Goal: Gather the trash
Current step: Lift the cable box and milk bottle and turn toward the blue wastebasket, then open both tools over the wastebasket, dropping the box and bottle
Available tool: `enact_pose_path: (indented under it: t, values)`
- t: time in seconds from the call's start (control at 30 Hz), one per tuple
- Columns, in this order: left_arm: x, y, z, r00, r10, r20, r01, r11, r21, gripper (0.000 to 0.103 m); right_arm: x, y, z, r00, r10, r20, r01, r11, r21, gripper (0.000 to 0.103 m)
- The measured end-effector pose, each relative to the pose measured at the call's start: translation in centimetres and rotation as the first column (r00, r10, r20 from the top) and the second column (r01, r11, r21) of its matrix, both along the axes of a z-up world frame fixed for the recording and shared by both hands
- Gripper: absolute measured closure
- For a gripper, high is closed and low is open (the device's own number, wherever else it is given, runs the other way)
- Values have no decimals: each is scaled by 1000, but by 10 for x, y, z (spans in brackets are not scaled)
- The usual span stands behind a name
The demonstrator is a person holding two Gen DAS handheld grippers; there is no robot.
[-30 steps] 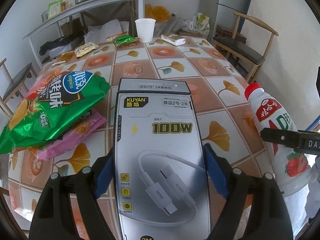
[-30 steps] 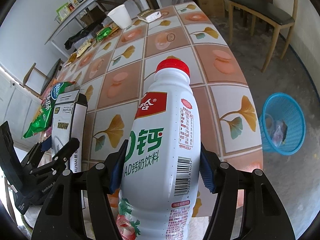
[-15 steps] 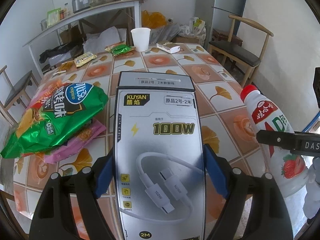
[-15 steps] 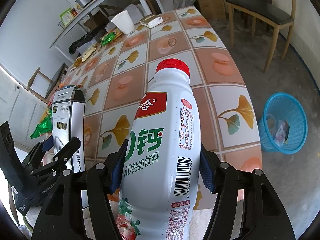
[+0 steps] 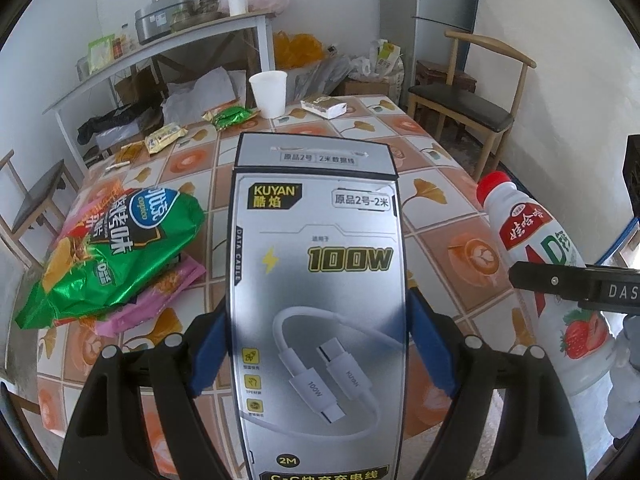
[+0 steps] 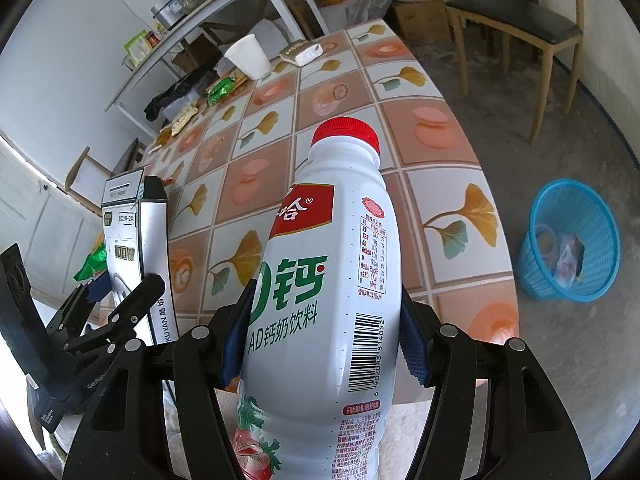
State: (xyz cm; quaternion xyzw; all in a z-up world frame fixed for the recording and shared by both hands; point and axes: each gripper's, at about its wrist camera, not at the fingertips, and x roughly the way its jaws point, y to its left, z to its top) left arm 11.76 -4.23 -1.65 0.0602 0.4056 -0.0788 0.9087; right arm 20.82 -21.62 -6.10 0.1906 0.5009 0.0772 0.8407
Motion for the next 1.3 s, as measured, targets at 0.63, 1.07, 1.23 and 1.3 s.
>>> enact_pose_path:
  t: [0.63,1.07,1.23,1.3]
  values:
    - [-7,-49,12,996,-85,33,84,995,47,24,-24,-41,6,997,-64,47,61,996,58,43]
    - [-7,-105,19,979,-199,50,196,979,51,24,-55,-101,7,981,-190,49,186,980,73,43]
    - [-7,-132,21,966,-251,57,249,968,45,24,-66,-124,8,968,-244,51,240,968,77,43]
    - [-6,-141,21,962,-269,57,267,963,43,24,-70,-133,7,963,-266,51,261,962,81,43]
